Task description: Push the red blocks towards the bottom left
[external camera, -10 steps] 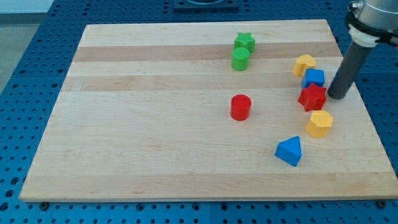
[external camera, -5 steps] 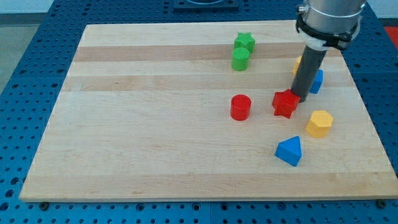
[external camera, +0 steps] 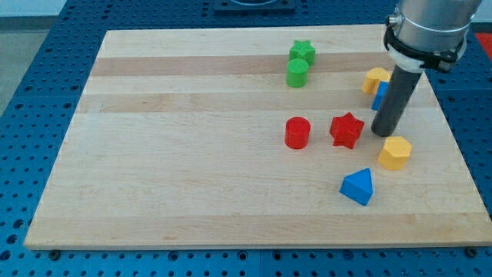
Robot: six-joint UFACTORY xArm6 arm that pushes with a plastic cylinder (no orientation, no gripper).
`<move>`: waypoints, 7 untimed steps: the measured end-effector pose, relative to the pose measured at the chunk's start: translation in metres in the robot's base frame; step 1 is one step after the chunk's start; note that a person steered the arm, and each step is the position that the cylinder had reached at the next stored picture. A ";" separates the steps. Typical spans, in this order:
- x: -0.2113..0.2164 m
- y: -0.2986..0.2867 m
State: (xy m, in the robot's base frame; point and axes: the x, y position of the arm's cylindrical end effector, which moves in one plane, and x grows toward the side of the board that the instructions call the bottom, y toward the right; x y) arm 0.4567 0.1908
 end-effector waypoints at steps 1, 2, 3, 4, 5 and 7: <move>0.000 0.000; 0.000 -0.014; 0.000 -0.048; 0.000 -0.081; 0.000 -0.113; 0.001 -0.141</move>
State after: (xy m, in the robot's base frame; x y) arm 0.4576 0.0498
